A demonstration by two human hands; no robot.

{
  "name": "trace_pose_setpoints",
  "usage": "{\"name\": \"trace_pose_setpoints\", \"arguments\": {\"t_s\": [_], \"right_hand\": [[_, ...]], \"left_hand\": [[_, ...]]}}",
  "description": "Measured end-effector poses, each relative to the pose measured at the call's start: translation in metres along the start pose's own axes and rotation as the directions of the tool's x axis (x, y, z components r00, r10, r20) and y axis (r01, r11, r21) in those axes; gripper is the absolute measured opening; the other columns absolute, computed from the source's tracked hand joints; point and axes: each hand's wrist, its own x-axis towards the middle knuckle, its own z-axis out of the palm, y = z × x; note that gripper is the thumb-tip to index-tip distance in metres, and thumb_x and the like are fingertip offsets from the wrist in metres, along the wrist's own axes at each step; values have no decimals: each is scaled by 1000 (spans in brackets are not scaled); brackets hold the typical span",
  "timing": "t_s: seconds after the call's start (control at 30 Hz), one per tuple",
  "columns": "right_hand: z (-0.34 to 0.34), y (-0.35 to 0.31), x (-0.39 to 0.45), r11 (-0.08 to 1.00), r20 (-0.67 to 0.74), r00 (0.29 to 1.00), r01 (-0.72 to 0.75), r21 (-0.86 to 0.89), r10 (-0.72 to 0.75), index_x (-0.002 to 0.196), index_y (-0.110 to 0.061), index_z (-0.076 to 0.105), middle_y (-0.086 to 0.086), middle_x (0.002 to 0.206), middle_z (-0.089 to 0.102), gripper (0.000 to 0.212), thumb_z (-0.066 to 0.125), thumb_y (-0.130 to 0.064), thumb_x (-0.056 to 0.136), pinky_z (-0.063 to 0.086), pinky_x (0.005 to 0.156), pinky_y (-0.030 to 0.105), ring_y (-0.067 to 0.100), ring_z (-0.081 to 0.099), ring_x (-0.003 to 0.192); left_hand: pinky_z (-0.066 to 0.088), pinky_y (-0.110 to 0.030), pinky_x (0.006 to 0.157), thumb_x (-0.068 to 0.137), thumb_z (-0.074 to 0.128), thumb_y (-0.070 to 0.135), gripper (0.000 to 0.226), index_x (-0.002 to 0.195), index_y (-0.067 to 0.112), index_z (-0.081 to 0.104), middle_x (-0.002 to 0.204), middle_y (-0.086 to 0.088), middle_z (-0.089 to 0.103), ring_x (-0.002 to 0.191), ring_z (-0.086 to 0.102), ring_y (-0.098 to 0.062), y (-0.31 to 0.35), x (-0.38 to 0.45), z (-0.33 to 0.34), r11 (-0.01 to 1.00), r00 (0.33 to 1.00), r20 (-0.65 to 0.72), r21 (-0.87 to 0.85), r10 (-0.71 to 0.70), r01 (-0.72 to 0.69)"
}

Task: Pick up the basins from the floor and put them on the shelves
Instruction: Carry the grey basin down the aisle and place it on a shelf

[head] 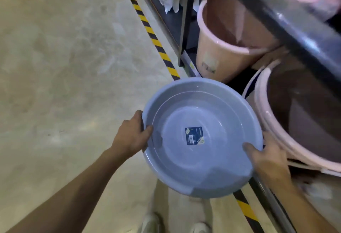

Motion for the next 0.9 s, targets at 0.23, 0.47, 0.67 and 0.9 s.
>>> {"name": "trace_pose_setpoints", "arguments": {"t_s": [0.23,0.47,0.67,0.9], "right_hand": [[108,112,42,1000,-66,998,1,-24,-3,105,-30,61,-7,90,66,25,69,-26,81,46,54,24,11,63,78],[148,151,79,995,-97,992,78,-63,-84,97,-30,59,-8,87,64,19,66,-28,80,46,59,30,17,59,82],[166,161,100,989,-76,987,141,-53,-145,99,-30,56,-6,91,63,18,65,-29,83,44,64,35,25,58,93],[177,174,112,981,-33,986,158,-110,-162,102,-27,55,-6,91,62,20,64,-30,85,37,52,17,3,53,75]], "left_hand": [[37,-25,47,92,53,29,14,97,19,46,72,2,60,61,57,-16,-83,42,121,997,1000,5,64,31,-31],[38,-27,45,92,56,28,19,81,21,42,72,-4,58,60,59,-22,-116,70,172,997,997,-44,38,61,-60],[37,-18,38,92,56,29,16,93,17,46,70,-1,59,51,61,-18,-127,89,186,993,994,-55,75,96,-92],[47,-30,40,90,55,30,21,80,22,39,61,-7,63,40,62,-21,-141,101,197,984,991,-42,137,125,-118]]}}
